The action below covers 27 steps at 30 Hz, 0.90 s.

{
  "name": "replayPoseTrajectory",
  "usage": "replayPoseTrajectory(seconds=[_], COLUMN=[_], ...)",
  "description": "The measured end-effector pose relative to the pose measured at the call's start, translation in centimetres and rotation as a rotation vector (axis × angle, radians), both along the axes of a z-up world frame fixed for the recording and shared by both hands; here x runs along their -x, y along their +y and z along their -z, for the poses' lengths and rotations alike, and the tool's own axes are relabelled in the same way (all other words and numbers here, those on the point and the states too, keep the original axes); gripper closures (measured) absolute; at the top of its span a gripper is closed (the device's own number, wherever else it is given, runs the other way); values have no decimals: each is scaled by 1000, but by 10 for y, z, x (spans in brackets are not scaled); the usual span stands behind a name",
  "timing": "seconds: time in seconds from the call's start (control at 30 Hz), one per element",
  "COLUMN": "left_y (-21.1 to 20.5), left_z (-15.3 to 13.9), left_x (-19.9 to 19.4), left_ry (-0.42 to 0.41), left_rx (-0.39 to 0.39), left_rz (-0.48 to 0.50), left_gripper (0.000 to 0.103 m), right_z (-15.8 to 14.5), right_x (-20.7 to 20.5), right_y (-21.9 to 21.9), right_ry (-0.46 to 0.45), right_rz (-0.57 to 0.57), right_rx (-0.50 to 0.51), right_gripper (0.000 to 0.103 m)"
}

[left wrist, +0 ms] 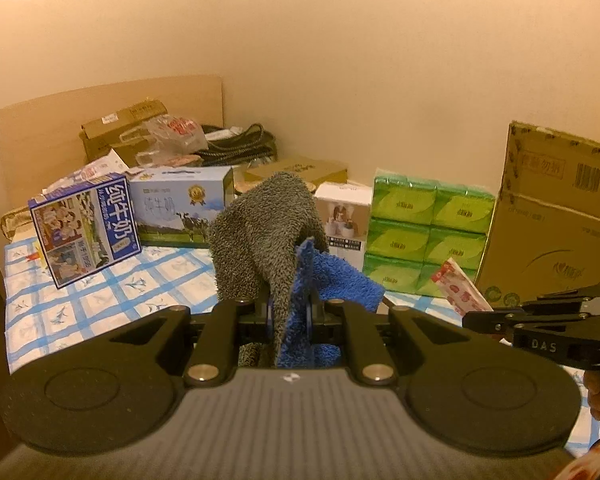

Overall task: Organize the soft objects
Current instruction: 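Carry the towel and the packet up toward the brown box, then lower the towel into the box while right tool drops the red-and-white packet inside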

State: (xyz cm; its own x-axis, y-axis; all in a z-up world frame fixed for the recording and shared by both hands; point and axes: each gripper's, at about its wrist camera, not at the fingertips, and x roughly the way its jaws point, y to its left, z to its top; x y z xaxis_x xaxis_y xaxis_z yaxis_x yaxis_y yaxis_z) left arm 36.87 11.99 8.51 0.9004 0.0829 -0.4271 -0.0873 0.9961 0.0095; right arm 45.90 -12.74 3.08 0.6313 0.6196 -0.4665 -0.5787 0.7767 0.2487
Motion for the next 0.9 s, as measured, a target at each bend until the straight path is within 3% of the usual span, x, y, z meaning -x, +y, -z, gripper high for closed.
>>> replayPoseTrajectory(seconds=[0.47,0.57,0.63,0.73,0.9], left_y=[-11,-12,-13,-16,-11], left_z=[41,50,56,63,72], left_x=[-55,-69,-77,-81,-81], left_ry=[109,152,173,191,215], left_rx=[19,47,49,10,19], left_rz=[32,52,60,52,37], left_gripper=[91,81,67,66,66], right_z=[42,49,52,56,61], right_x=[-43,-50,-53,-56,-60], right_y=[13,14,16,17,18], right_ry=[95,108,116,127,137], right_rz=[15,17,18,18,14], right_rx=[38,38,37,32,33], right_gripper=[99,99,99,99,99])
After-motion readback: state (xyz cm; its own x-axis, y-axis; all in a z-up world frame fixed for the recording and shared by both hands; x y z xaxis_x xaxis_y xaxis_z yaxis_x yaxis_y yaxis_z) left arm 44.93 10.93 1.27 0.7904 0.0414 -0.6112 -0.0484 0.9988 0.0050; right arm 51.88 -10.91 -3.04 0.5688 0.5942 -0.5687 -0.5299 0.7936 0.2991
